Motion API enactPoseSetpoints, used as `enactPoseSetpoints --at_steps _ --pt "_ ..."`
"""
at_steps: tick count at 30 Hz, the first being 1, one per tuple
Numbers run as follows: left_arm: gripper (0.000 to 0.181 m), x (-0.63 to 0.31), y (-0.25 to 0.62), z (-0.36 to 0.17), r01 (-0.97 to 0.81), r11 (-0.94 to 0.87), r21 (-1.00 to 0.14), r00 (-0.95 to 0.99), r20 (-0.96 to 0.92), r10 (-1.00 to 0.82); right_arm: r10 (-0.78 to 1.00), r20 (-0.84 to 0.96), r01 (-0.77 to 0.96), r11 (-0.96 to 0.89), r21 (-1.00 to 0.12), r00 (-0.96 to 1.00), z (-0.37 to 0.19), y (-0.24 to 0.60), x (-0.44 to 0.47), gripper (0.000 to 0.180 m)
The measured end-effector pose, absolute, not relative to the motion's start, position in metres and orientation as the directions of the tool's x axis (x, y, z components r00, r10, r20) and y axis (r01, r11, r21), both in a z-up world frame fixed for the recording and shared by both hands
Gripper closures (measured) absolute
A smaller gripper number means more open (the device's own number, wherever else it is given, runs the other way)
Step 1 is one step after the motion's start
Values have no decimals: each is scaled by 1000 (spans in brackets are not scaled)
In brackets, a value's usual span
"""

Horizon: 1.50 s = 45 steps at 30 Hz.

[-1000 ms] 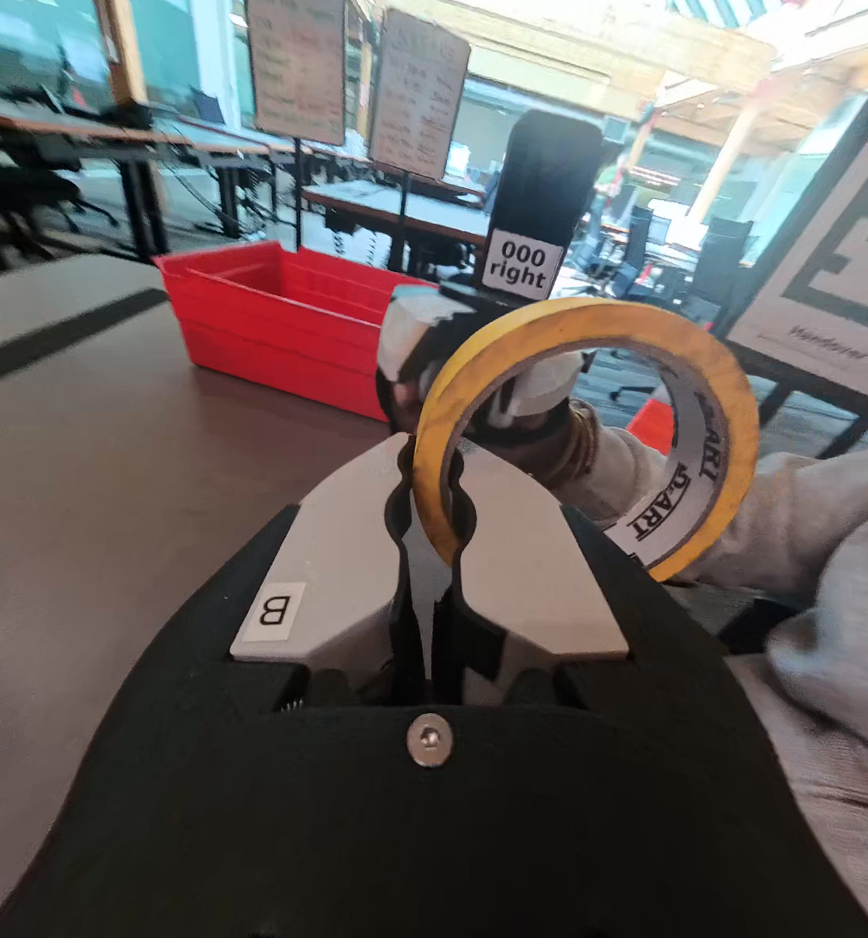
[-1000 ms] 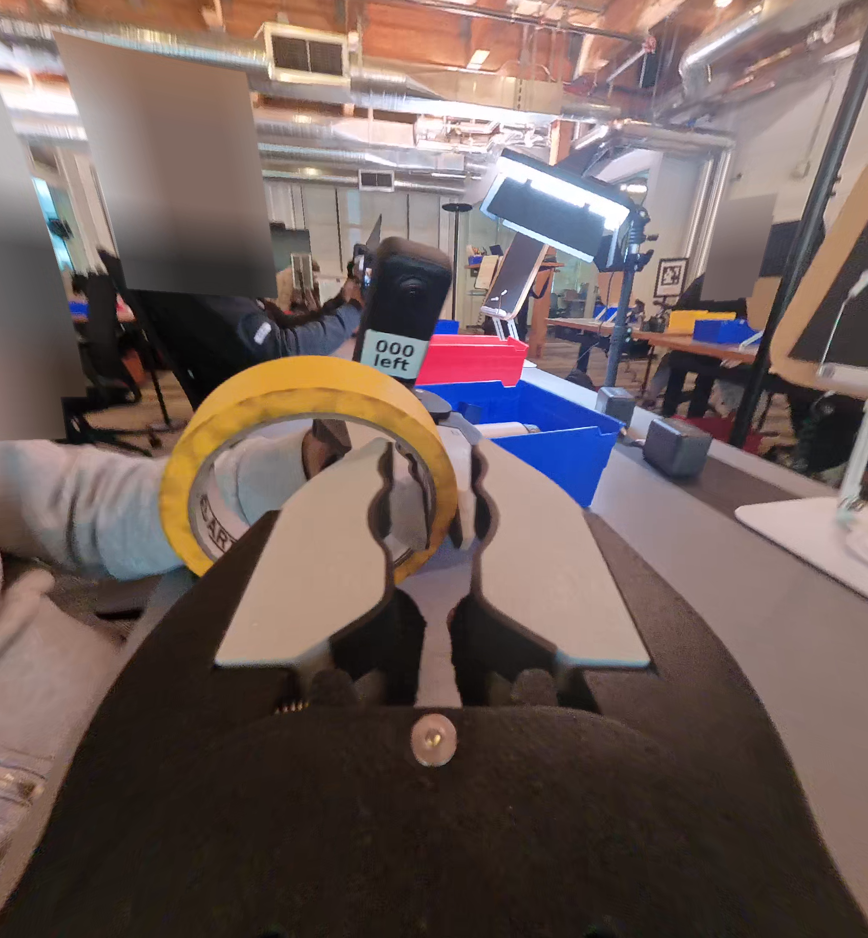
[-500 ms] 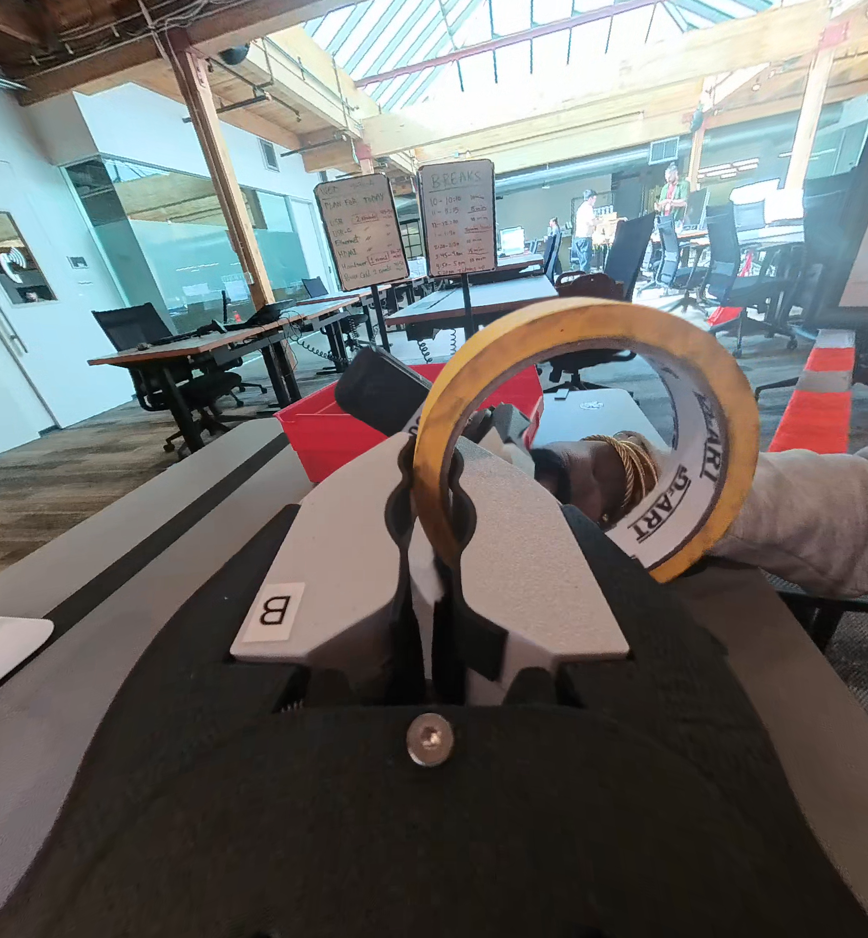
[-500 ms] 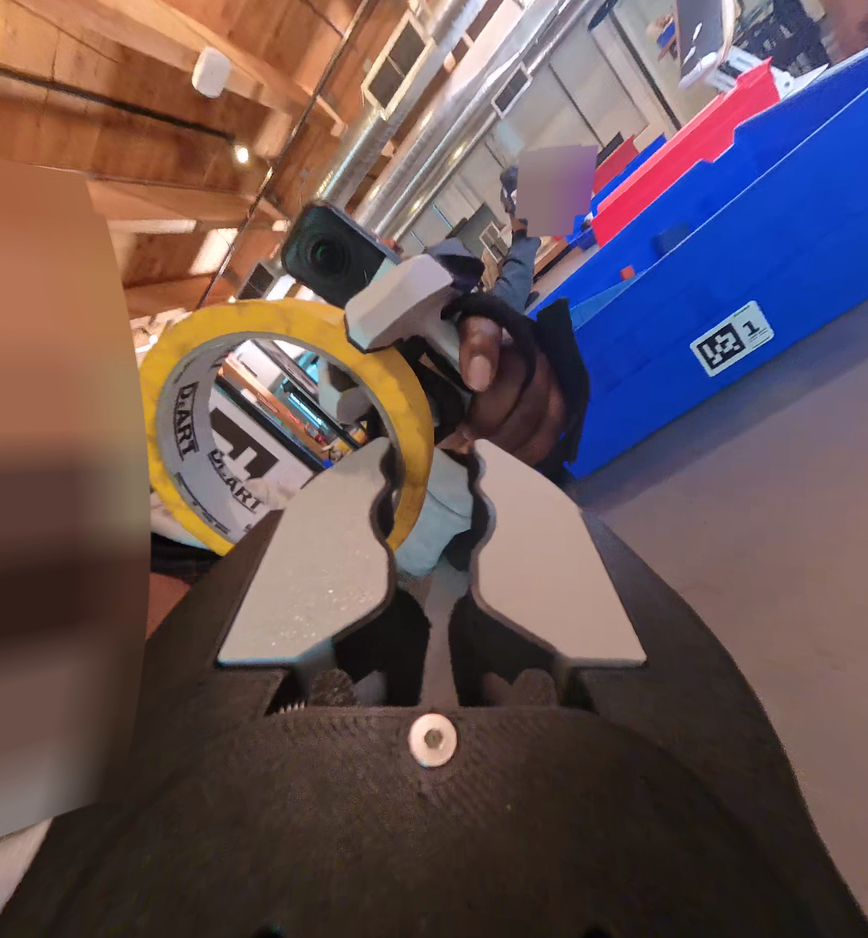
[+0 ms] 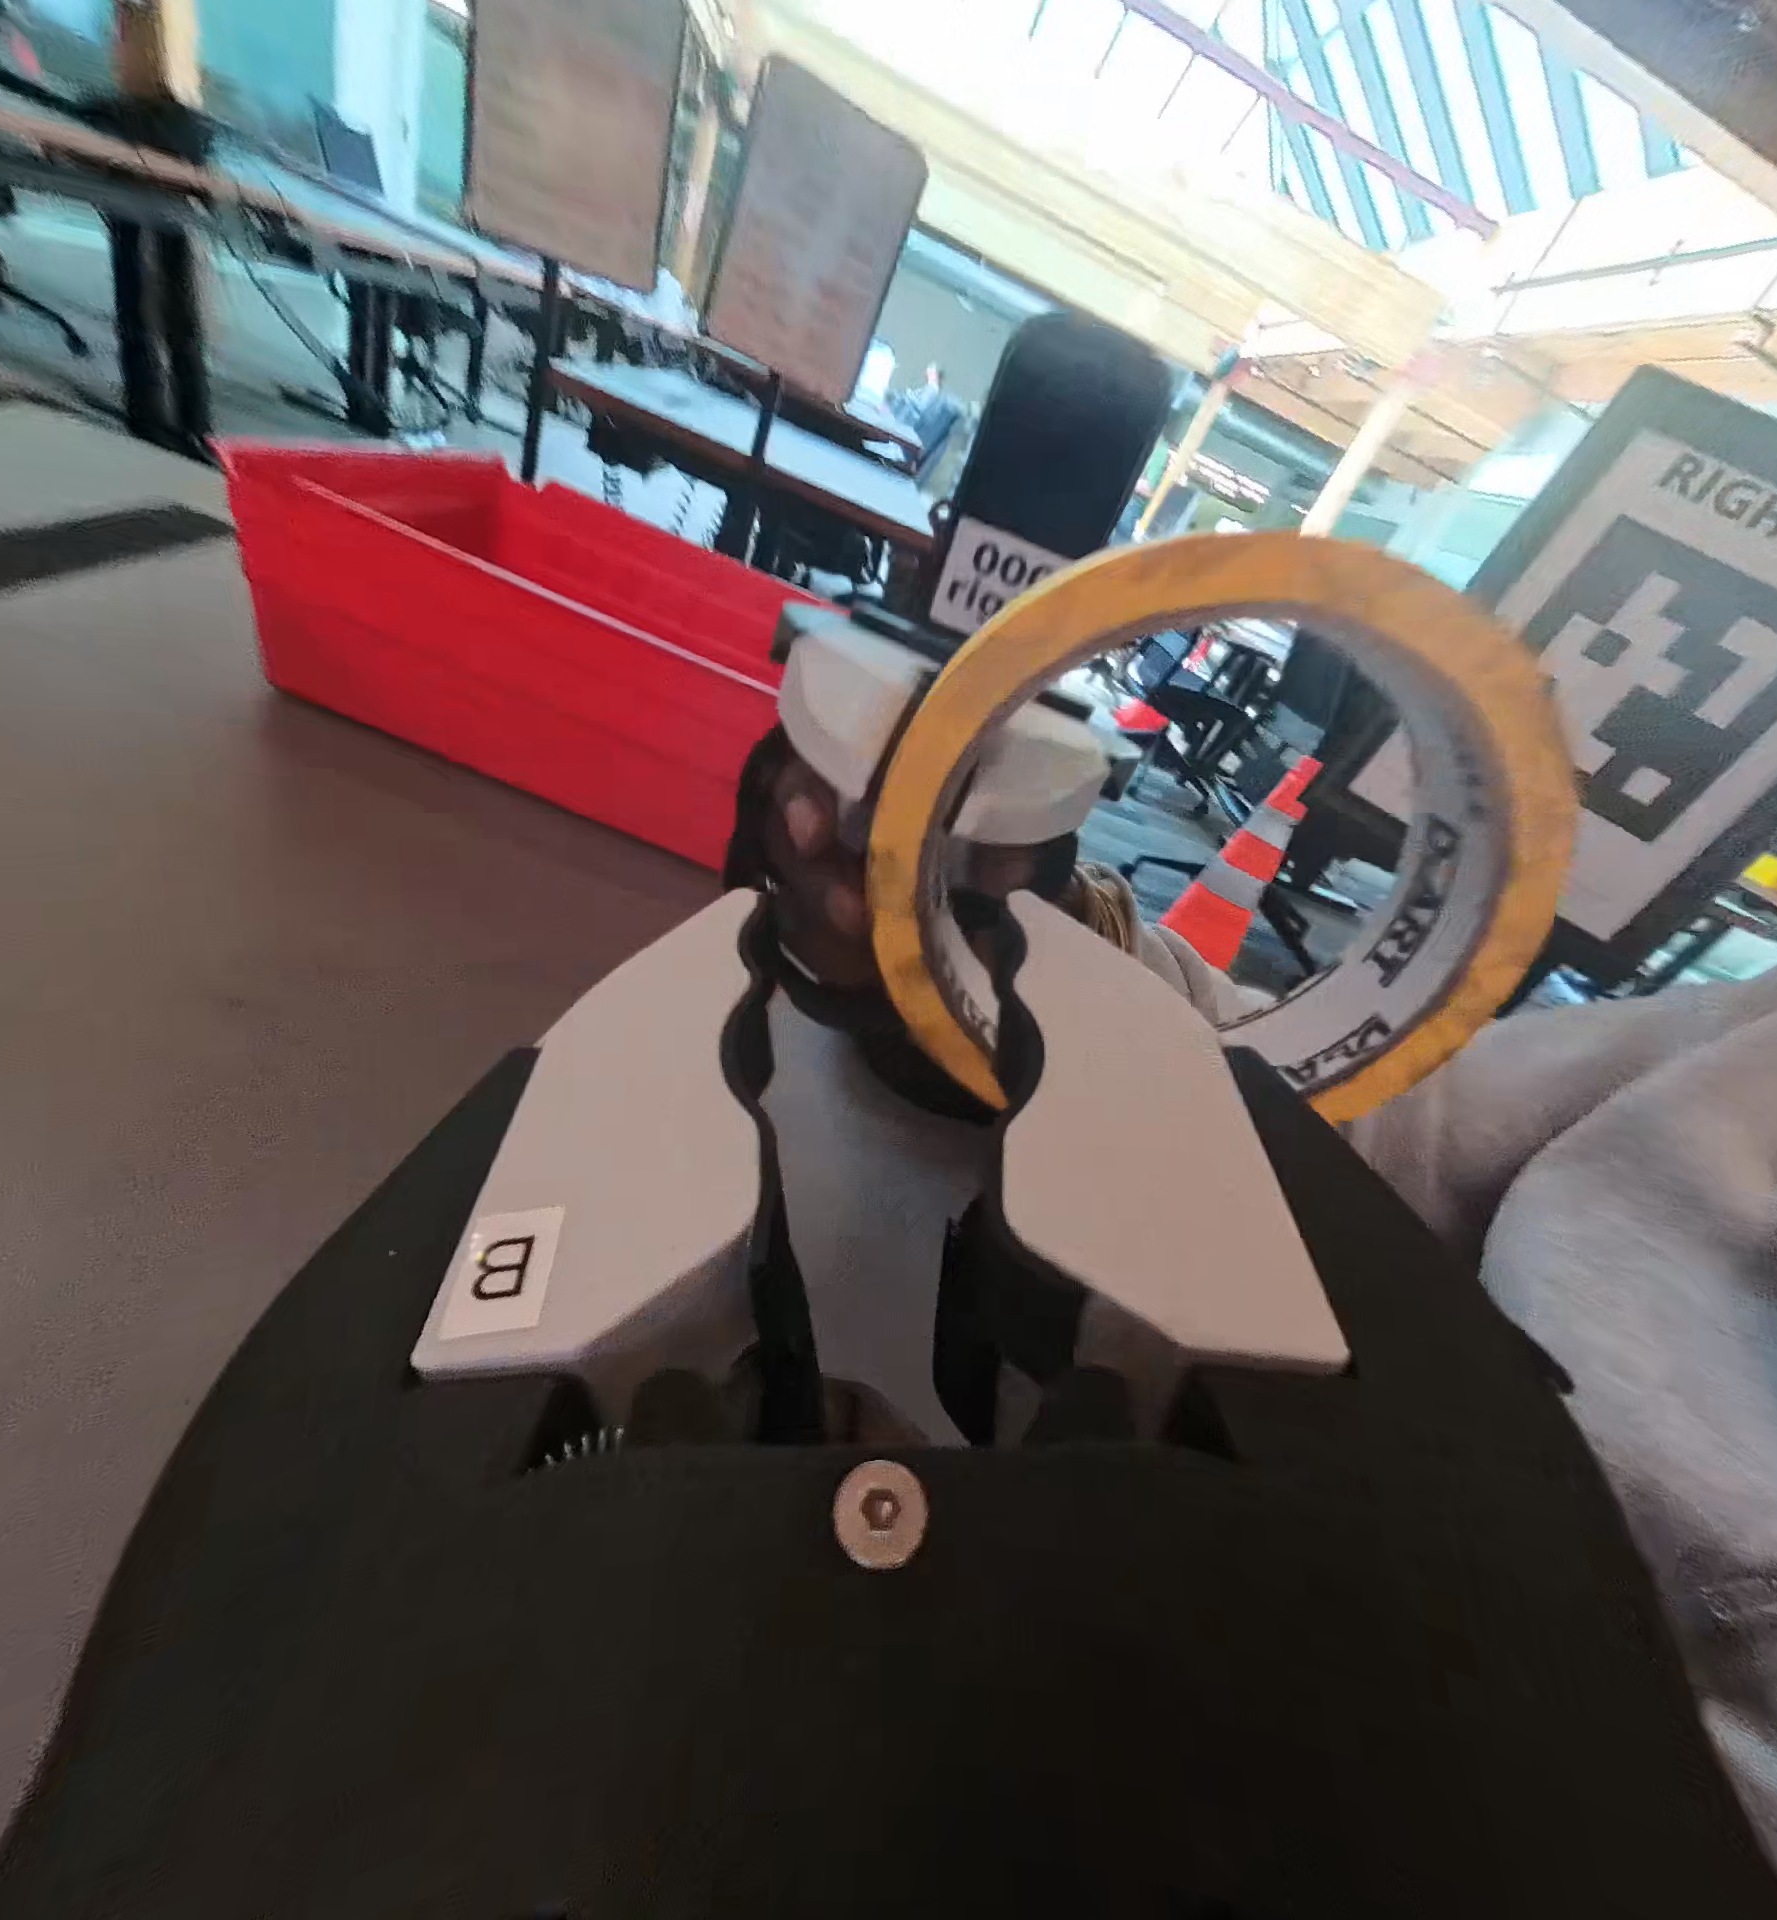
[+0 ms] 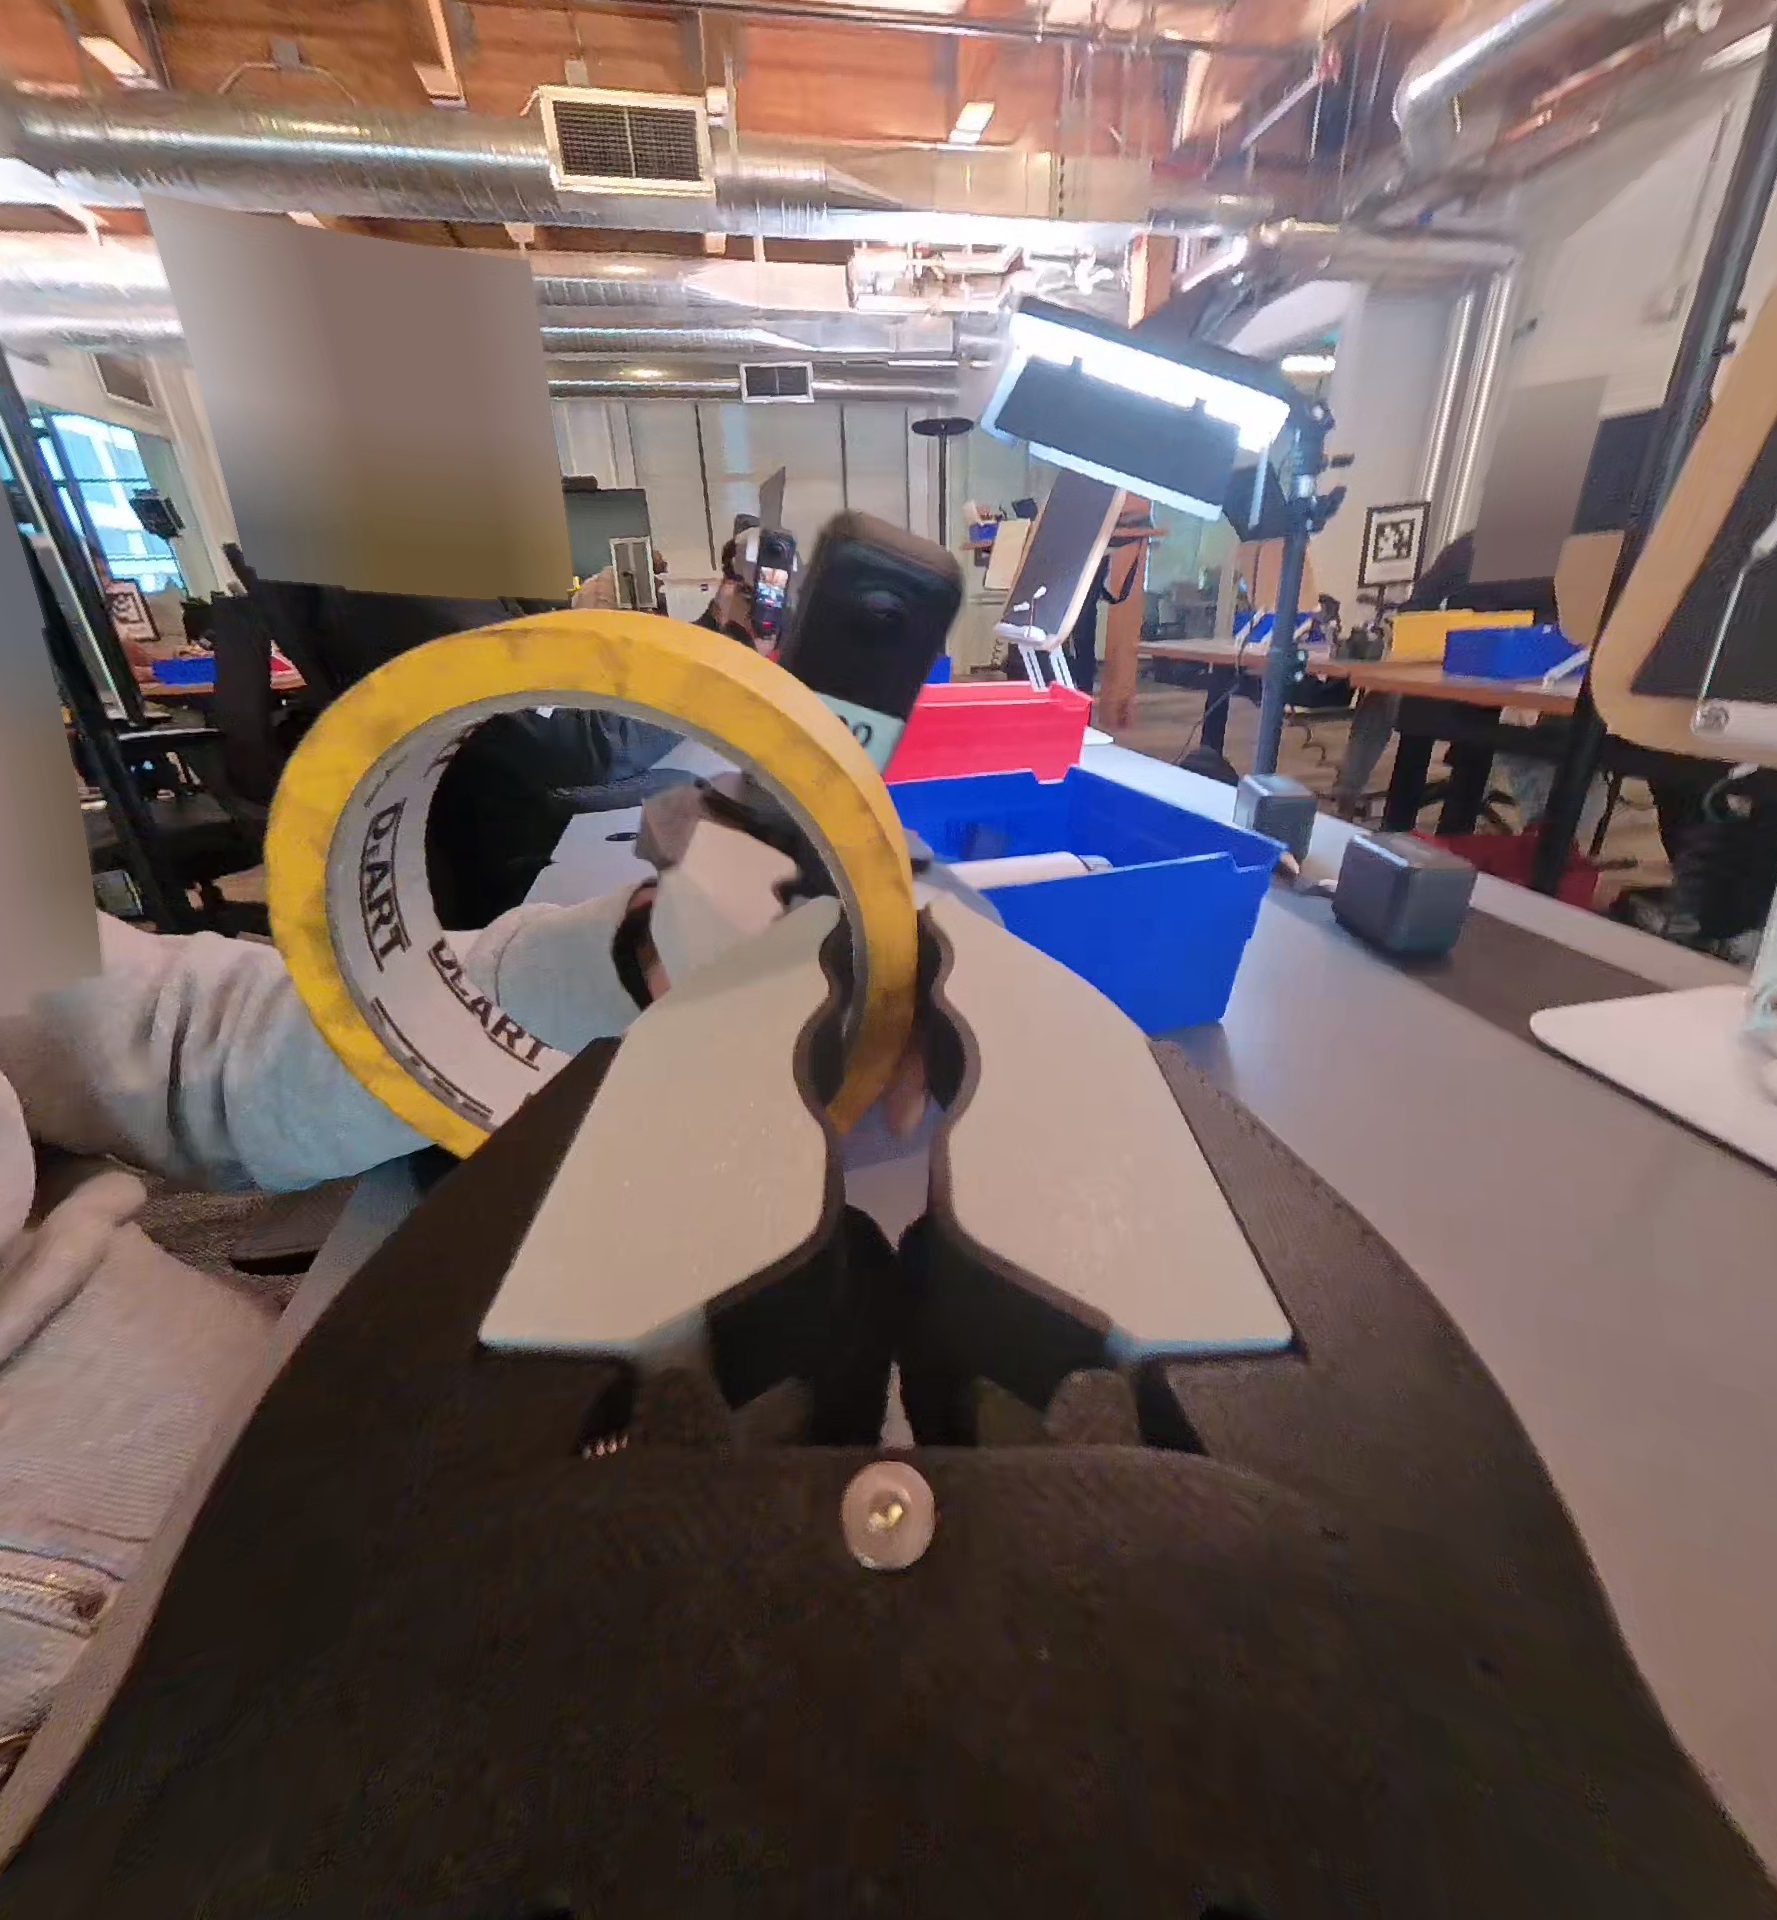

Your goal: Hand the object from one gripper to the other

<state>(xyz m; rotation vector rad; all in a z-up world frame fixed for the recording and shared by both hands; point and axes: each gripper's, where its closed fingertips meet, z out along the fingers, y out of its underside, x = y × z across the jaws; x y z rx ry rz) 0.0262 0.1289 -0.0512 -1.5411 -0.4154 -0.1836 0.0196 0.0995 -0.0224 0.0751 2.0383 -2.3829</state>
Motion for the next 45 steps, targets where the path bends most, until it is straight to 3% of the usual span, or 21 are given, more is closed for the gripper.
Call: enactPoseSetpoints --at_steps 4,9,12,15,18,21,23,27,32,37,45 --pt "164 40 137 -57 348 -21 -937 935 345 86 23 22 -25 -149 -988 -1000 -21 97 25 169" --pt "171 31 131 -51 231 0 -973 961 228 159 -8 19 -18 -169 -986 -1000 -18 95 32 161" --pt "171 21 122 -48 53 -26 -998 965 45 258 -34 -116 120 -167 -979 -993 -21 93 26 141" --pt "171 17 115 -36 -25 8 -1000 951 -22 309 -115 -329 346 -200 -917 -937 -19 96 18 120" --pt "170 18 108 -20 -129 69 -989 935 -98 340 -249 -510 556 -171 -814 -823 -21 97 19 119" --pt "170 21 104 -11 -222 93 -971 918 -176 356 -280 -605 640 -50 -766 -746 -37 89 25 118" --pt "170 23 104 -8 -273 86 -958 902 -224 368 -311 -623 647 31 -762 -718 -45 82 37 124" --pt "170 25 108 -11 -312 51 -949 890 -273 364 -378 -637 641 135 -755 -671 -53 75 56 163" --pt "160 34 119 -18 -235 76 -969 936 -204 288 -266 -524 515 108 -851 -810 -62 75 45 169" --pt "138 21 110 -12 -146 144 -979 933 -88 348 -184 -368 372 17 -928 -911 -50 82 36 169" --pt "129 24 121 -39 340 115 -933 926 354 131 55 -13 4 -155 -988 -998 -21 99 18 169"
